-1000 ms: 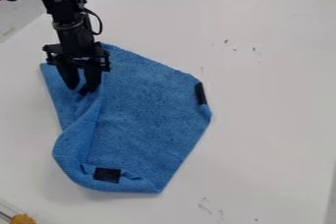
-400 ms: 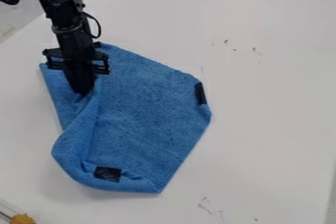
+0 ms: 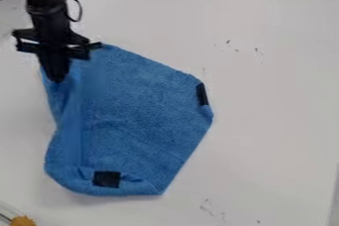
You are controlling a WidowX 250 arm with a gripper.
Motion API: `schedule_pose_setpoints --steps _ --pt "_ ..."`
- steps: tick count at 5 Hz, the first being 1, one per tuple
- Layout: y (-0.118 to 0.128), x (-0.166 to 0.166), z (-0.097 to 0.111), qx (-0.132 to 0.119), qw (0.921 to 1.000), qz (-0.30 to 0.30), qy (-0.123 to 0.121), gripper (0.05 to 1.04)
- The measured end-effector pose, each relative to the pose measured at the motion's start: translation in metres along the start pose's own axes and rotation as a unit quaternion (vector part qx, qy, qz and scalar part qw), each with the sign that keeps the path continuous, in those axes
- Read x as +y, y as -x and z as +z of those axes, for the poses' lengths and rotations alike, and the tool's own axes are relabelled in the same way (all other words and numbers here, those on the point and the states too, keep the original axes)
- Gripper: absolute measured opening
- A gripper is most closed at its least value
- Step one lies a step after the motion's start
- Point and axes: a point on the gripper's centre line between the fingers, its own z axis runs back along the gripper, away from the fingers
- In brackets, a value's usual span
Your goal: Unfold the cloth from right to left
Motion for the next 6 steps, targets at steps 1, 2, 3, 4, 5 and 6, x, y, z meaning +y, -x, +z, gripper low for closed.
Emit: schedule_pose_setpoints --steps 1,2,3,4,5,6 --pt "0.033 0.043 -0.002 -0.009 0.9965 0.083 0.005 0.058" --pt "0.056 0.065 -0.018 -0.011 0.9914 0.127 0.029 0.058" --pt "0.076 0.078 -0.046 0.026 0.9864 0.15 0.061 0.058" --pt "0.083 0.081 -0.056 0.036 0.9844 0.156 0.073 0.081" --pt "0.086 0.081 -0.058 0.047 0.9847 0.15 0.076 0.24" --pt "0.089 0.083 -0.054 0.063 0.9844 0.158 0.045 0.509"
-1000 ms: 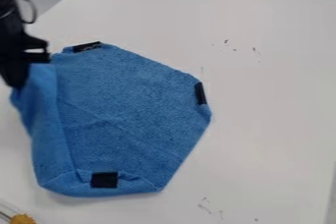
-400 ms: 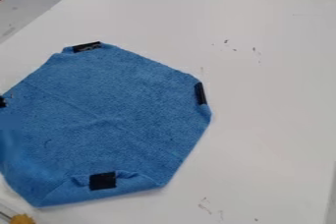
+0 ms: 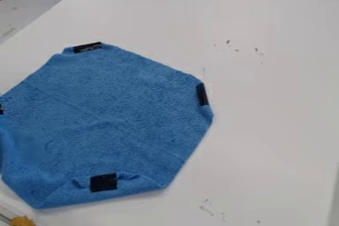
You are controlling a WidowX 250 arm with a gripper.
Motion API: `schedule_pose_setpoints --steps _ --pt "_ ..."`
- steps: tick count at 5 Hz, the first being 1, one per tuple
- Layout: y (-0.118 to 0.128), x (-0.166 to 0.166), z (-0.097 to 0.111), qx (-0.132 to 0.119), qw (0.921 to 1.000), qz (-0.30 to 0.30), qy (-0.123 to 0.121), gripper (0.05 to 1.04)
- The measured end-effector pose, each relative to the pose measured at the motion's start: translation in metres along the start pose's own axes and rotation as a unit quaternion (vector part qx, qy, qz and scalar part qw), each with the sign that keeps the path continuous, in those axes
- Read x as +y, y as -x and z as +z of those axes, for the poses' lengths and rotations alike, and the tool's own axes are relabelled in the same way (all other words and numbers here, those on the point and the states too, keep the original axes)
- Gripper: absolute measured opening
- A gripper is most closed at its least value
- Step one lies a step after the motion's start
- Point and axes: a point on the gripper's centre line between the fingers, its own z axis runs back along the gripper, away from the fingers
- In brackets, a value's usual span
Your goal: Unfold the cloth from right to left
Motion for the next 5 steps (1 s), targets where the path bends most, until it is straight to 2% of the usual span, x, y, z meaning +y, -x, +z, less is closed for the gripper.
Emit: schedule_pose_setpoints --steps 1,2,3,4,5 --pt "0.008 0.003 0.013 -0.009 0.9986 0.013 -0.05 0.82" --pt "0.013 0.005 0.017 -0.019 0.9976 0.02 -0.063 1.007" --pt "0.007 -0.003 0.028 -0.04 0.9969 -0.004 -0.067 1.005" --pt "0.0 -0.017 0.034 -0.062 0.9946 -0.061 -0.058 0.999" --pt "-0.001 -0.032 0.034 -0.059 0.9879 -0.137 -0.042 0.999"
